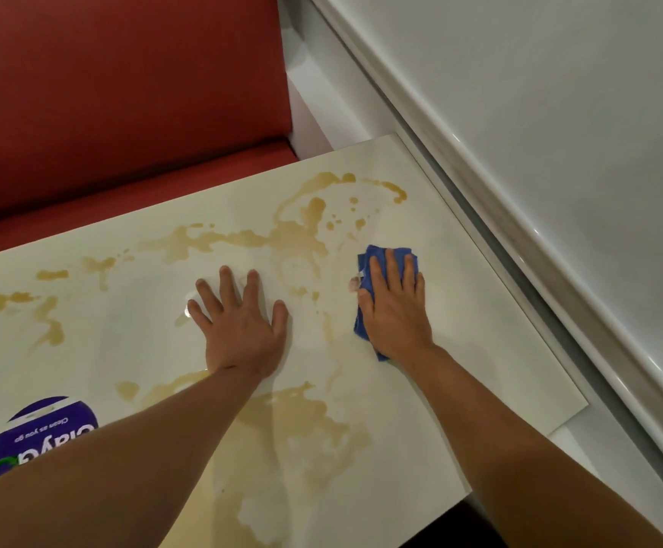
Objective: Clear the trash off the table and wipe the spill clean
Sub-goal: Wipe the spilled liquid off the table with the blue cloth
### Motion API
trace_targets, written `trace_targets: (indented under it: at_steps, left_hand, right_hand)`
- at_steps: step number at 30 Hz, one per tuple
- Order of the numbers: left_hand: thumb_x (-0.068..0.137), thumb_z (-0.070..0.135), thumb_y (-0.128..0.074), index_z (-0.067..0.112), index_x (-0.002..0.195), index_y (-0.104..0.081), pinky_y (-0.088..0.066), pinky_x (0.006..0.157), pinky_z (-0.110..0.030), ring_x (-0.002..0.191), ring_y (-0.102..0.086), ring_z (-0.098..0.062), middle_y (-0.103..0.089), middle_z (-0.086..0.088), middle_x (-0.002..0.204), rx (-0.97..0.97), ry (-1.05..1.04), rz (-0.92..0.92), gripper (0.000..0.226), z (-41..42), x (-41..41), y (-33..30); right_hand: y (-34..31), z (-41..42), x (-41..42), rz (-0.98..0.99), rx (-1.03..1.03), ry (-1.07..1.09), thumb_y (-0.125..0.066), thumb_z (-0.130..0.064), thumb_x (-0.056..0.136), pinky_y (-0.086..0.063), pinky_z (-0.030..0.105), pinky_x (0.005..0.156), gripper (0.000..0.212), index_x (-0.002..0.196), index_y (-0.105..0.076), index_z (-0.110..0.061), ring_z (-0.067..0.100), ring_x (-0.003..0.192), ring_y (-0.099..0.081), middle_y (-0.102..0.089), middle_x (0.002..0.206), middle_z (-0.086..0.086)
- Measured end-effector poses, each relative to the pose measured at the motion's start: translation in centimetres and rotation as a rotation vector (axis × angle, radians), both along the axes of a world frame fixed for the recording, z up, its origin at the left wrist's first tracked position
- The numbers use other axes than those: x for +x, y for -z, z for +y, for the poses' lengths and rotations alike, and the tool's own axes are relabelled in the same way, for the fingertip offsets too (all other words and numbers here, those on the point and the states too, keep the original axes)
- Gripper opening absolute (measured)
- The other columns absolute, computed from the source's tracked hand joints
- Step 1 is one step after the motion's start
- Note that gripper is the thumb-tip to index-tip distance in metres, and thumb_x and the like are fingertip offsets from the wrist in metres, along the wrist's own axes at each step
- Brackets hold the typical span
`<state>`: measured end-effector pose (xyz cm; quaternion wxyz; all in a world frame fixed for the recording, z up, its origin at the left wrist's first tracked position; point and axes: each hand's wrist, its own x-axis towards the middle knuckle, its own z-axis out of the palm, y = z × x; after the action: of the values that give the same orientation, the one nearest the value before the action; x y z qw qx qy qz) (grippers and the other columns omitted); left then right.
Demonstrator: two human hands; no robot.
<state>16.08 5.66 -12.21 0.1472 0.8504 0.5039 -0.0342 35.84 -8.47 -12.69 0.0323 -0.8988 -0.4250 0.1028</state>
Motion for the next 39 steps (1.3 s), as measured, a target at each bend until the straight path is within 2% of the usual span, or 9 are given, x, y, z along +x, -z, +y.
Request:
trace_targets:
  at_steps: [3,9,13,18,22,28,33,36,39]
  left_hand:
    - [0.098,0.063,-0.023,0.029,0.162,-0.01,0.008,0.122,-0.06,0.153,0.016,-0.042,0.005,-0.009,0.17,-0.001,-0.003,-0.007,0.073,0.0,0.0,0.0]
    - [0.098,0.063,-0.021,0.029,0.162,-0.008,0.007,0.122,-0.061,0.152,0.017,-0.043,0.008,-0.009,0.17,-0.009,-0.004,0.011,0.074,0.1,0.0,-0.1]
    - [0.098,0.063,-0.02,0.029,0.162,-0.008,0.006,0.122,-0.061,0.152,0.017,-0.043,0.008,-0.01,0.17,-0.015,-0.006,0.015,0.074,0.1,0.1,0.0]
    - [0.098,0.06,-0.025,0.028,0.161,-0.011,0.007,0.122,-0.06,0.152,0.017,-0.042,0.006,-0.009,0.17,-0.028,-0.01,-0.012,0.072,0.1,0.1,-0.3]
    - [0.099,0.061,-0.024,0.029,0.162,-0.009,0.007,0.123,-0.06,0.152,0.02,-0.041,0.009,-0.009,0.17,-0.028,-0.009,0.001,0.073,0.1,0.0,-0.3]
    - [0.099,0.062,-0.02,0.03,0.162,-0.003,0.01,0.122,-0.06,0.151,0.026,-0.04,0.016,-0.008,0.169,-0.055,-0.008,0.006,0.073,0.2,0.1,-0.4]
    - [0.097,0.062,-0.017,0.03,0.162,-0.003,0.011,0.122,-0.059,0.151,0.027,-0.039,0.016,-0.008,0.169,-0.074,-0.016,-0.004,0.074,0.2,0.2,-0.6]
    - [0.097,0.062,-0.016,0.03,0.162,-0.001,0.012,0.122,-0.059,0.15,0.028,-0.039,0.017,-0.007,0.169,-0.079,-0.012,0.013,0.074,0.2,0.2,-0.5]
    - [0.098,0.06,-0.016,0.03,0.162,-0.003,0.011,0.122,-0.059,0.151,0.025,-0.04,0.014,-0.008,0.169,-0.07,-0.016,0.012,0.072,0.3,0.1,-0.7]
  right_hand:
    - [0.3,-3.1,-3.2,-0.017,0.026,-0.166,-0.021,-0.044,0.108,-0.01,0.052,0.127,0.061,0.163,-0.018,-0.018,0.034,0.158,0.004,-0.007,0.171,0.007]
    - [-0.6,-10.7,-2.9,0.085,0.003,-0.436,-0.024,-0.048,0.11,-0.006,0.046,0.125,0.058,0.163,-0.02,-0.024,0.025,0.158,0.005,-0.002,0.172,-0.004]
    - [-0.6,-8.8,2.0,0.069,0.002,-0.282,-0.02,-0.048,0.109,-0.017,0.053,0.125,0.059,0.163,-0.019,-0.023,0.026,0.158,0.003,-0.006,0.172,-0.002]
    - [-0.6,-0.2,2.0,0.024,-0.033,-0.033,-0.011,-0.045,0.104,-0.01,0.055,0.125,0.066,0.163,-0.018,-0.017,0.037,0.157,0.004,-0.007,0.171,0.008]
    - [-0.2,1.1,-3.1,0.002,0.025,-0.246,-0.02,-0.042,0.108,-0.017,0.057,0.124,0.06,0.162,-0.022,-0.019,0.038,0.157,-0.001,-0.011,0.171,0.008]
    - [-0.7,-9.9,-4.1,0.013,-0.02,-0.521,-0.026,-0.044,0.11,-0.009,0.047,0.124,0.057,0.163,-0.019,-0.025,0.03,0.158,-0.003,-0.006,0.172,0.001]
    - [-0.6,-9.8,2.6,0.055,-0.025,-0.351,-0.02,-0.044,0.11,-0.011,0.05,0.123,0.057,0.163,-0.001,-0.034,0.03,0.158,0.0,-0.002,0.172,-0.002]
    - [-0.3,-4.0,3.0,0.008,-0.011,-0.18,-0.024,-0.039,0.108,-0.025,0.059,0.12,0.058,0.163,-0.018,-0.022,0.039,0.157,-0.004,-0.01,0.171,0.007]
    - [0.1,1.0,-0.4,-0.028,0.015,-0.233,-0.027,-0.038,0.107,-0.026,0.061,0.119,0.058,0.161,-0.027,-0.017,0.042,0.156,-0.007,-0.015,0.17,0.01]
